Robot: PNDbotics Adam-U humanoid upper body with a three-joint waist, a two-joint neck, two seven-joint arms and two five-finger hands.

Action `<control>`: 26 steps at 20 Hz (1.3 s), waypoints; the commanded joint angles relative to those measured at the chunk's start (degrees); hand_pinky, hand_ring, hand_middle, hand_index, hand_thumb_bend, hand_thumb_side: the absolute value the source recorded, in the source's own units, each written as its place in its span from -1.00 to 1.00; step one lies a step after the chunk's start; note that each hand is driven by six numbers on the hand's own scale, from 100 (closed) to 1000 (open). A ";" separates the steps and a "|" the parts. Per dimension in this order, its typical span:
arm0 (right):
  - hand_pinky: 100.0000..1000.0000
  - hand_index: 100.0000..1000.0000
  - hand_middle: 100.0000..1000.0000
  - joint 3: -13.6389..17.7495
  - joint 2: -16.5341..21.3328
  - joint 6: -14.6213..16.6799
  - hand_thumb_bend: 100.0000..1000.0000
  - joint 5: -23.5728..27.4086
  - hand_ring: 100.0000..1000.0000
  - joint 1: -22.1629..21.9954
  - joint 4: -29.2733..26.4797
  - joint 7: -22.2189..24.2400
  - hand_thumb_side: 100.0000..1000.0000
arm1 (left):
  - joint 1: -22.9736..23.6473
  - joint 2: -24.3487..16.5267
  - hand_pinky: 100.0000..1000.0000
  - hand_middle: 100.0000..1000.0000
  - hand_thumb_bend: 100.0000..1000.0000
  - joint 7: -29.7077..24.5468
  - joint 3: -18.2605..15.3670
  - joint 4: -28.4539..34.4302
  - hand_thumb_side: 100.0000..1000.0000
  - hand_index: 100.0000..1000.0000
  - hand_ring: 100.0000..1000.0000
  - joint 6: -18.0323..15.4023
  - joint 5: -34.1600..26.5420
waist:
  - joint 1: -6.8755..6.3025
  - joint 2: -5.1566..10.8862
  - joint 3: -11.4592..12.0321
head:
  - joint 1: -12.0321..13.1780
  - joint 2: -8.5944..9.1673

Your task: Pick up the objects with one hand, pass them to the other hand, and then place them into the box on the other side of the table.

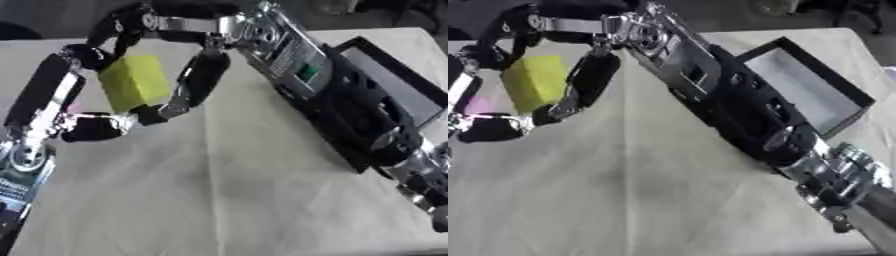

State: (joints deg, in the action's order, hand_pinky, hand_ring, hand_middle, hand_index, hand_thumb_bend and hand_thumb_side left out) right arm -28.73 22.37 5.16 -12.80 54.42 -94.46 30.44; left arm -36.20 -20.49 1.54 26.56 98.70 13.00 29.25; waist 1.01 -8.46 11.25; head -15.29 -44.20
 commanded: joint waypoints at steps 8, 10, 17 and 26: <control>0.71 0.77 0.76 0.49 0.05 1.21 -0.16 -2.96 0.58 0.97 3.00 -1.34 -0.73 | -0.27 -0.60 0.48 -0.11 -1.00 3.47 -0.26 2.63 -0.88 -0.33 0.03 0.74 -3.37 | 0.39 1.34 0.14 | -0.53 0.08; 0.71 0.77 0.76 0.58 -0.05 1.78 -0.17 -3.93 0.58 0.96 4.20 -2.30 -0.74 | -0.22 -0.74 0.48 -0.12 -1.00 3.97 0.09 2.80 -0.88 -0.33 0.03 0.53 -3.99 | 0.37 1.34 0.14 | -0.62 0.08; 0.69 0.62 0.61 0.57 -0.03 2.81 -0.22 -5.01 0.51 0.95 5.72 -3.89 -0.86 | 0.05 -0.97 0.47 -0.12 -1.00 5.05 0.37 3.44 -0.88 -0.33 0.02 0.45 -4.93 | 0.24 1.26 -0.01 | -0.95 0.08; 0.61 0.08 -0.05 0.51 -0.24 0.76 -0.58 -1.42 0.13 0.79 5.93 -5.57 -1.00 | 0.27 -0.83 0.48 -0.12 -1.00 4.46 0.63 3.40 -0.89 -0.32 0.02 0.67 -4.98 | 0.05 1.10 -0.05 | -1.36 0.08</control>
State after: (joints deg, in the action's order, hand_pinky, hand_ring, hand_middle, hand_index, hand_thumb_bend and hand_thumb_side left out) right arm -28.49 21.70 6.43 -14.95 54.42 -88.61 25.20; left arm -35.14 -20.64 6.00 27.73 100.40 13.76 24.50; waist 1.01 -8.46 11.27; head -16.41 -44.21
